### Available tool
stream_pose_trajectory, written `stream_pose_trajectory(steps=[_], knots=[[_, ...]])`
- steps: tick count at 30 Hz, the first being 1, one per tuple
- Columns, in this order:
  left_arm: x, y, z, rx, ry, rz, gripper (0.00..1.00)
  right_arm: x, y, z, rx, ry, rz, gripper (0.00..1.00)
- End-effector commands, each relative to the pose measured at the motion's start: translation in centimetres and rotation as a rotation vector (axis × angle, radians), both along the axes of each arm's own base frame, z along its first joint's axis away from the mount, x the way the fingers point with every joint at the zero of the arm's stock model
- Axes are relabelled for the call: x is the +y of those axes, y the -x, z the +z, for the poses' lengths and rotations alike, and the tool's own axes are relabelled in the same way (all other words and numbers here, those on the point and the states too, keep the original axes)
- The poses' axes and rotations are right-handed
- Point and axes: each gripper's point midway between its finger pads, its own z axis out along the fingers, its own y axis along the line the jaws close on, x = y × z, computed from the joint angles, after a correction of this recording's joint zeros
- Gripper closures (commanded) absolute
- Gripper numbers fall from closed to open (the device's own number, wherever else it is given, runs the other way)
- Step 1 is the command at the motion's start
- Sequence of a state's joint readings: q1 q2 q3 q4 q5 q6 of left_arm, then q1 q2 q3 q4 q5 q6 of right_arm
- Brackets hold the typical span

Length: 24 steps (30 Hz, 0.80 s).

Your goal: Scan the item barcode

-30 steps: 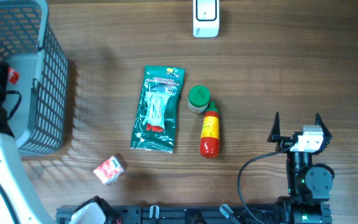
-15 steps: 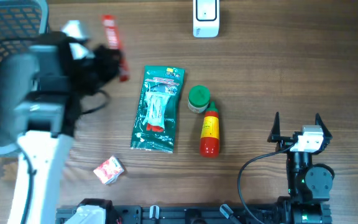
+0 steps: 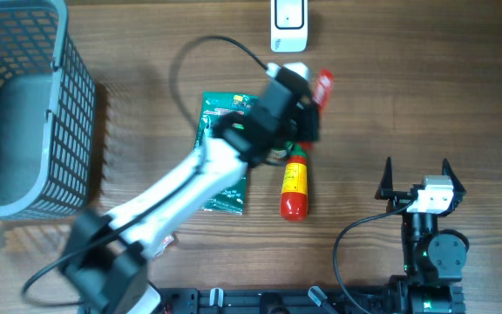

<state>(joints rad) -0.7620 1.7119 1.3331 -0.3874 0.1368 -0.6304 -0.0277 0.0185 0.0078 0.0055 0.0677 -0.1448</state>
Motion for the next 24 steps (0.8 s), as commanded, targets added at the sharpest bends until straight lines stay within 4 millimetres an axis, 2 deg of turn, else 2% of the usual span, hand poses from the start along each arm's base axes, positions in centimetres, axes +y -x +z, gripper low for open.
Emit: stream_pose_trajectory(steps=[1, 4, 7, 11, 14, 17, 21, 22, 23, 24], knots=[[-2.9, 2.4, -5.1, 0.106, -0.044, -0.012, 0.96, 0.3, 0.0, 0.1, -0.005, 0.012, 0.015, 0.0], [-4.8, 3.5, -7.9, 0.148, -0.052, -0.023, 0.96, 0.3, 0.0, 0.1, -0.005, 0.012, 0.015, 0.0], [-6.4, 4.4, -9.7, 0.155, -0.056, -0.048, 0.96, 0.3, 0.0, 0.1, -0.005, 0.013, 0.015, 0.0], [-6.8, 4.8, -11.2, 0.167, -0.074, -0.06, 0.96, 0.3, 0.0, 0.1, -0.005, 0.012, 0.015, 0.0], [-6.5, 4.7, -11.4, 0.171, -0.081, -0.053, 0.92, 0.3, 0.0, 0.1, -0.005, 0.012, 0.015, 0.0], [-6.5, 4.7, -11.4, 0.173, -0.083, -0.053, 0.95, 0.3, 0.0, 0.1, -0.005, 0.012, 0.015, 0.0], [-6.5, 4.7, -11.4, 0.173, -0.083, -0.053, 0.85, 0.3, 0.0, 0.1, -0.005, 0.012, 0.015, 0.0], [-6.4, 4.7, -11.4, 0.174, -0.086, -0.052, 0.86, 0.3, 0.0, 0.1, -0.005, 0.012, 0.015, 0.0], [-6.4, 4.8, -11.5, 0.176, -0.087, -0.052, 0.96, 0.3, 0.0, 0.1, -0.005, 0.012, 0.015, 0.0], [-6.4, 4.8, -11.5, 0.176, -0.088, -0.052, 0.96, 0.3, 0.0, 0.1, -0.005, 0.012, 0.015, 0.01]])
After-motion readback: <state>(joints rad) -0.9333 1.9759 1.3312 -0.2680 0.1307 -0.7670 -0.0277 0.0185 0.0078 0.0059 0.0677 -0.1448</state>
